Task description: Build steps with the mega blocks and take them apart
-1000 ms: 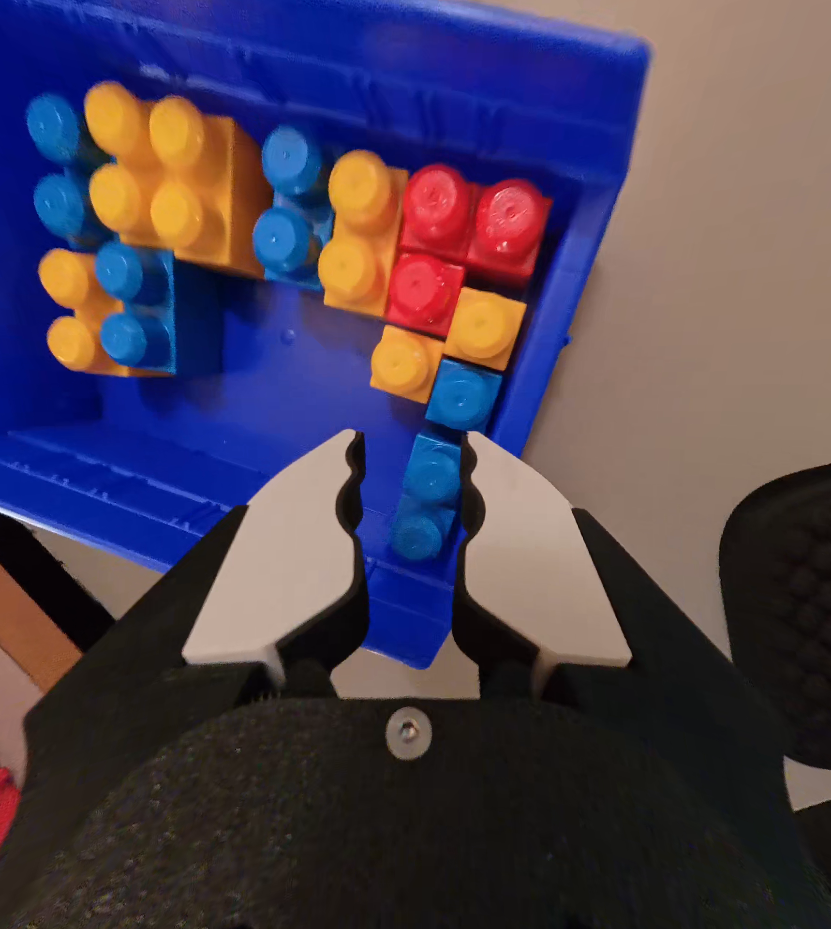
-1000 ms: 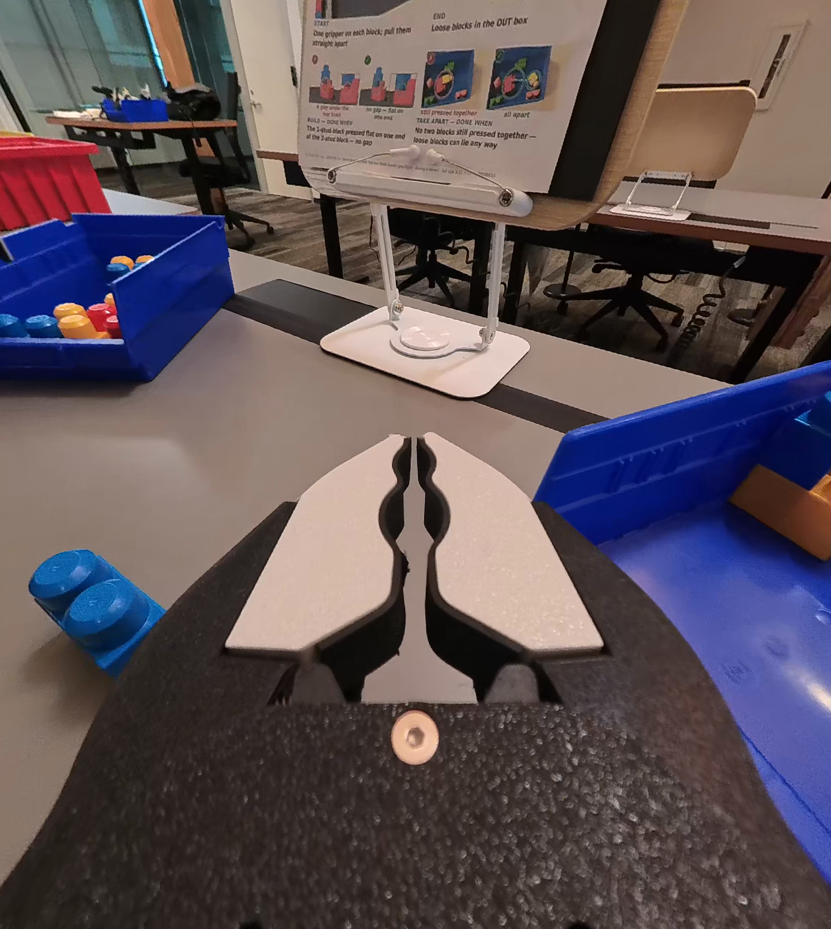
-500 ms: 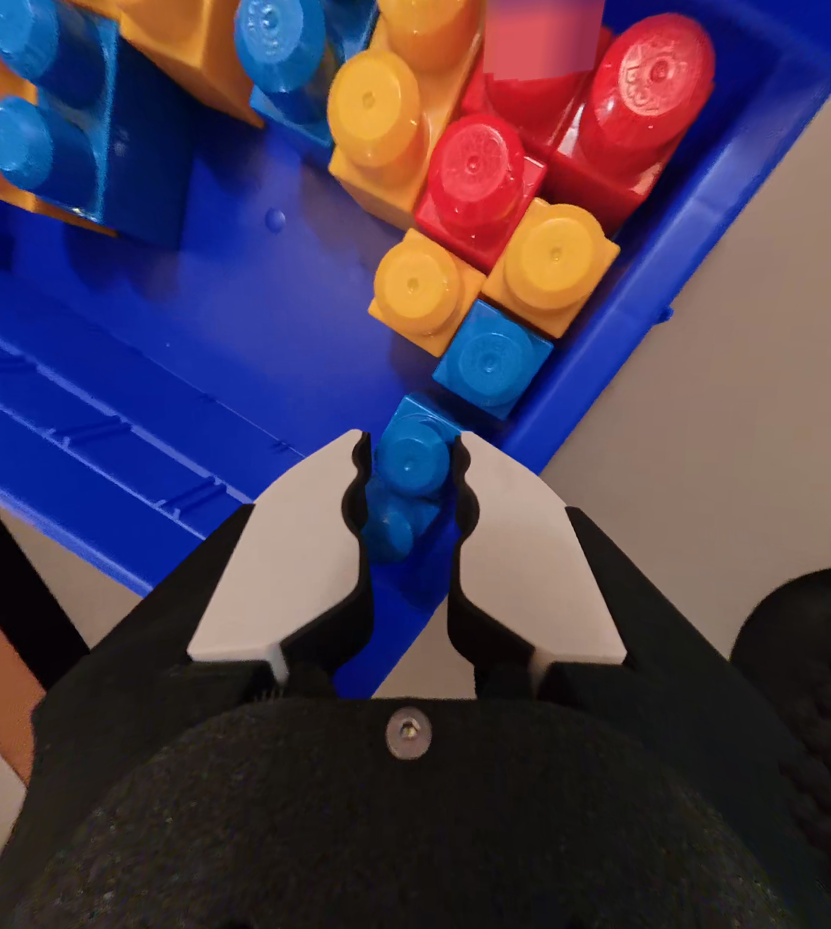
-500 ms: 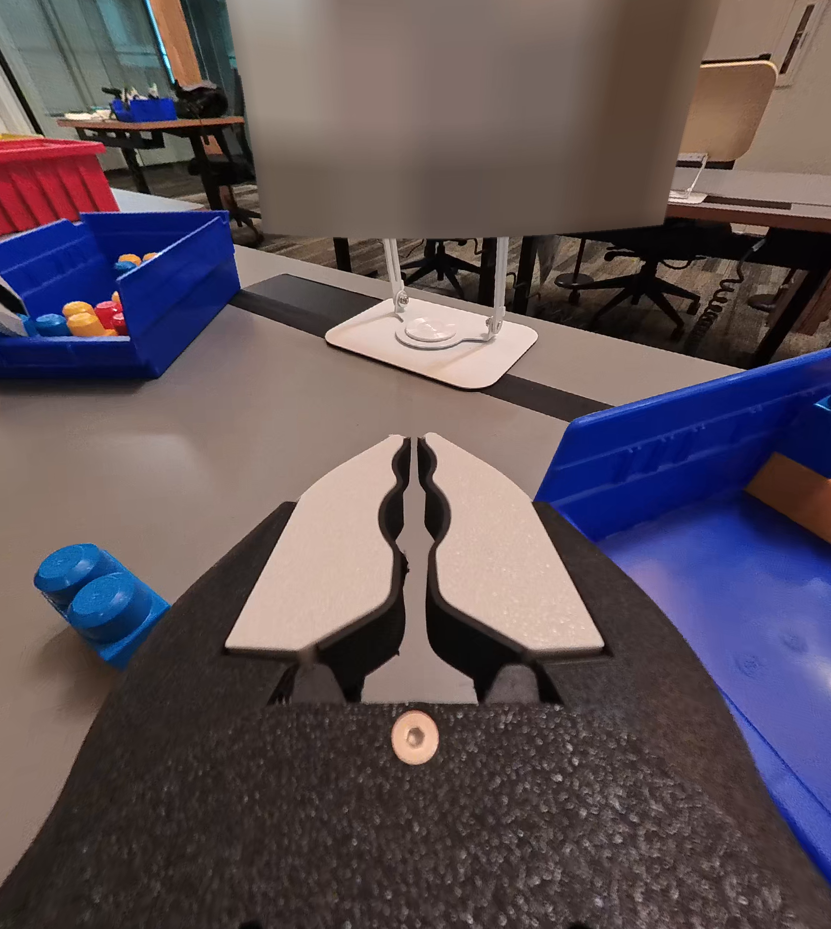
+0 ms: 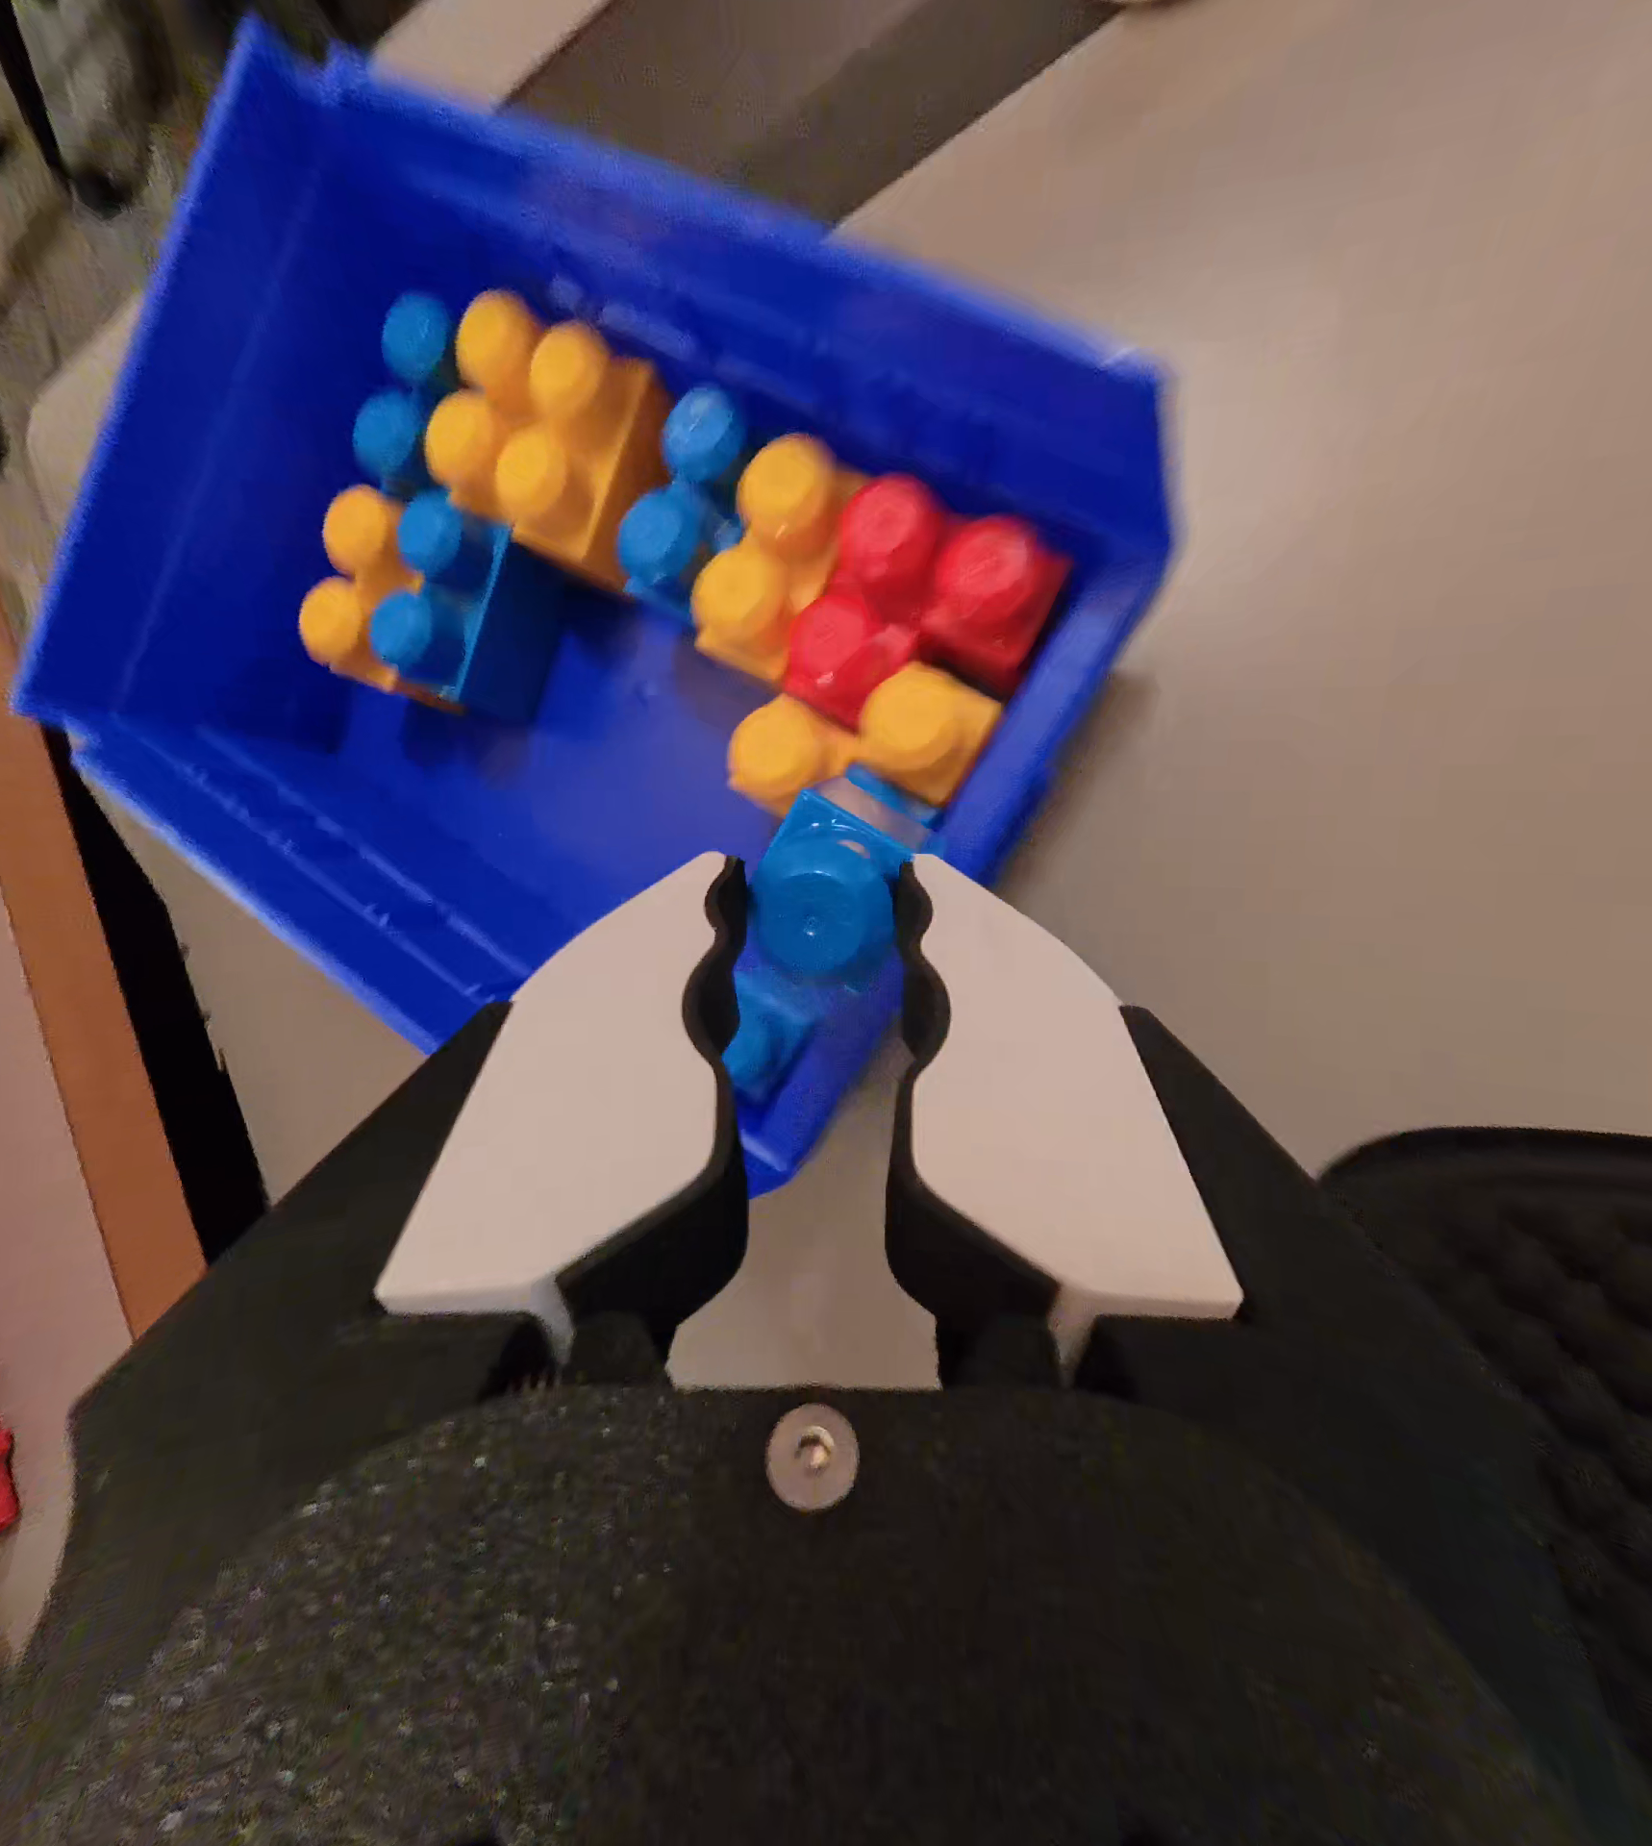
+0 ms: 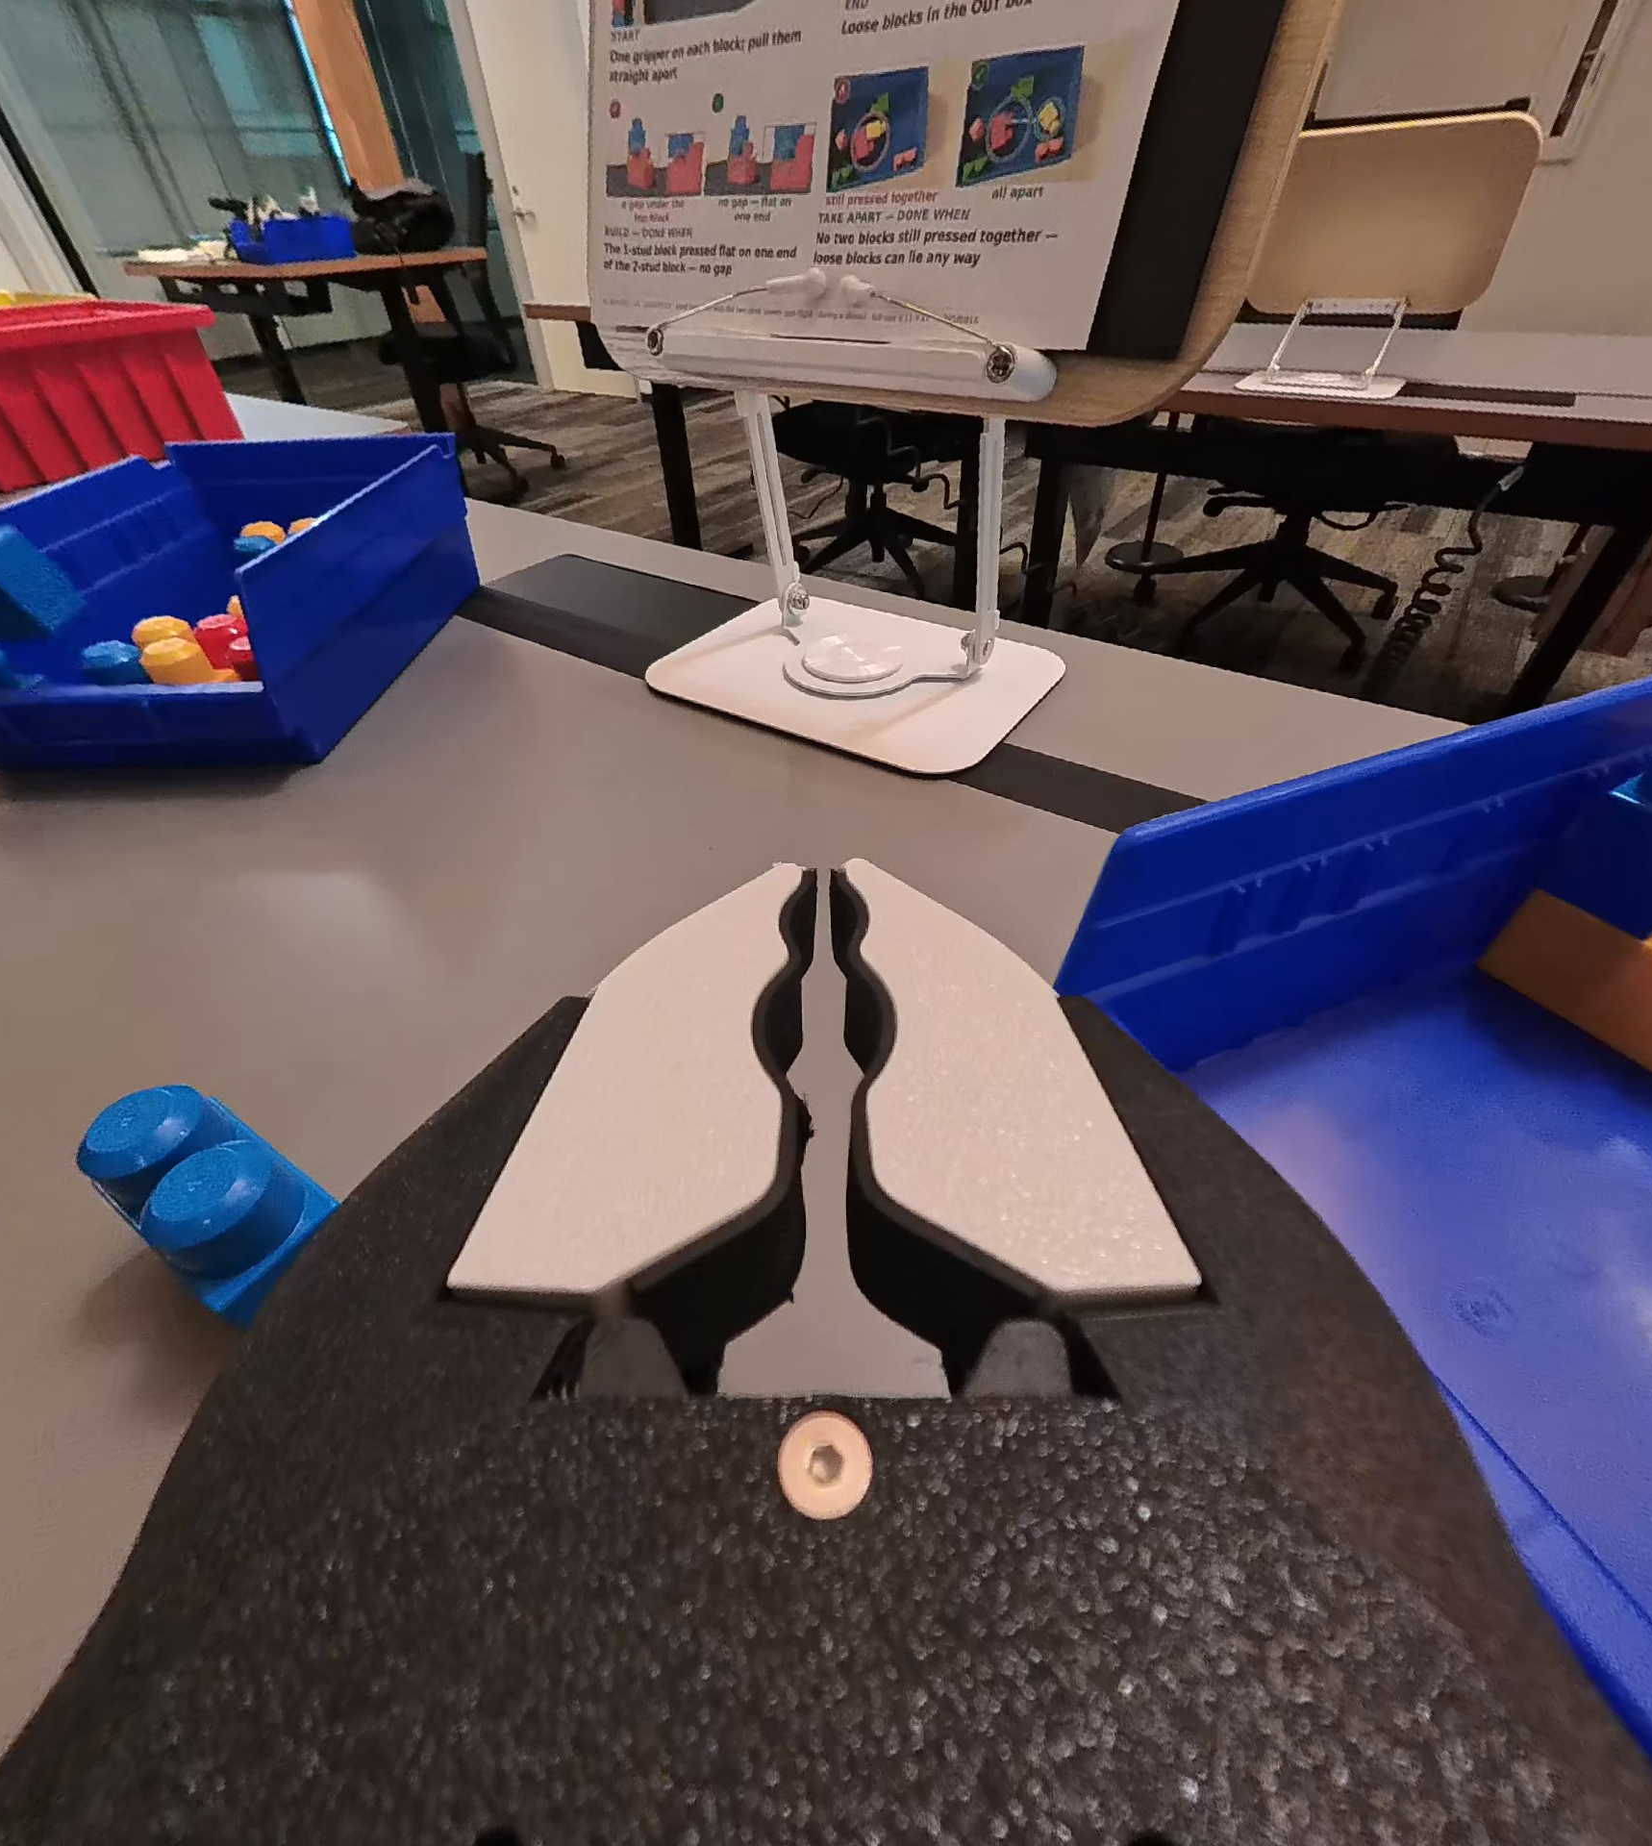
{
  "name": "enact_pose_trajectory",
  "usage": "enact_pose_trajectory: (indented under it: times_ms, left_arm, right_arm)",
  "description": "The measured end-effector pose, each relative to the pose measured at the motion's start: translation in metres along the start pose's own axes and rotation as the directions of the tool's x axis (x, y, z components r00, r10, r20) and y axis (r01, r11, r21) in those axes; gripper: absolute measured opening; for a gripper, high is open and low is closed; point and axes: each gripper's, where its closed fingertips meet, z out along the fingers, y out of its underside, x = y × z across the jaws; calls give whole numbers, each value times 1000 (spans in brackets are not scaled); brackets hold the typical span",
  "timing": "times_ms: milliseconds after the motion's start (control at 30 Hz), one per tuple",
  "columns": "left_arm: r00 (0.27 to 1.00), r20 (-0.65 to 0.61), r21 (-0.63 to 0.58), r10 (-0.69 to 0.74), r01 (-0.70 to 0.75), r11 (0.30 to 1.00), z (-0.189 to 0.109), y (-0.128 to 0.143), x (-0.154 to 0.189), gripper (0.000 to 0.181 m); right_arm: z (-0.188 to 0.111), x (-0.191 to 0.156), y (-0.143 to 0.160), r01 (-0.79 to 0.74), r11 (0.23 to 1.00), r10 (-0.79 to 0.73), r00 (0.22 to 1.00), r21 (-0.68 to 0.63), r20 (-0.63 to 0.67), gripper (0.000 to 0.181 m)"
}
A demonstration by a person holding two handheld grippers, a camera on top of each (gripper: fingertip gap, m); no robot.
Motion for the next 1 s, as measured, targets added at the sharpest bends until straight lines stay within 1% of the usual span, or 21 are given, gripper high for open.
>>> enact_pose_trajectory:
  times_ms: [100,200,400,500,633,767,867,967,1000]
  left_arm:
    - [995,-50,83,83,-79,993,-24,-22,45,29]
    - [978,-115,126,174,-159,979,-34,-34,96,29]
    - [910,-264,118,318,-297,948,-22,-32,193,29]
    - [882,-309,116,356,-337,934,-14,-31,228,29]
    - [854,-341,121,393,-375,919,-7,-32,260,29]
    - [832,-363,132,420,-400,907,3,-31,281,29]
    - [835,-359,143,416,-391,909,13,-33,286,29]
    - [838,-364,175,406,-367,914,15,-37,288,29]
    - [837,-363,185,409,-366,912,16,-38,288,33]
  right_arm:
    - [0,-2,1,4,1000,-4,1000,-2,3,2]
    - [1,-4,1,5,1000,-5,1000,-3,8,2]
    - [1,-7,1,17,1000,-17,1000,-4,12,2]
    - [1,-7,2,19,1000,-19,1000,-7,11,2]
    - [1,-7,2,20,1000,-20,1000,-7,12,2]
    - [1,-8,2,22,1000,-22,1000,-8,15,2]
    - [1,-9,2,23,1000,-23,1000,-10,16,2]
    - [1,-10,3,26,1000,-26,999,-13,20,2]
    - [1,-10,3,28,999,-27,999,-16,23,2]
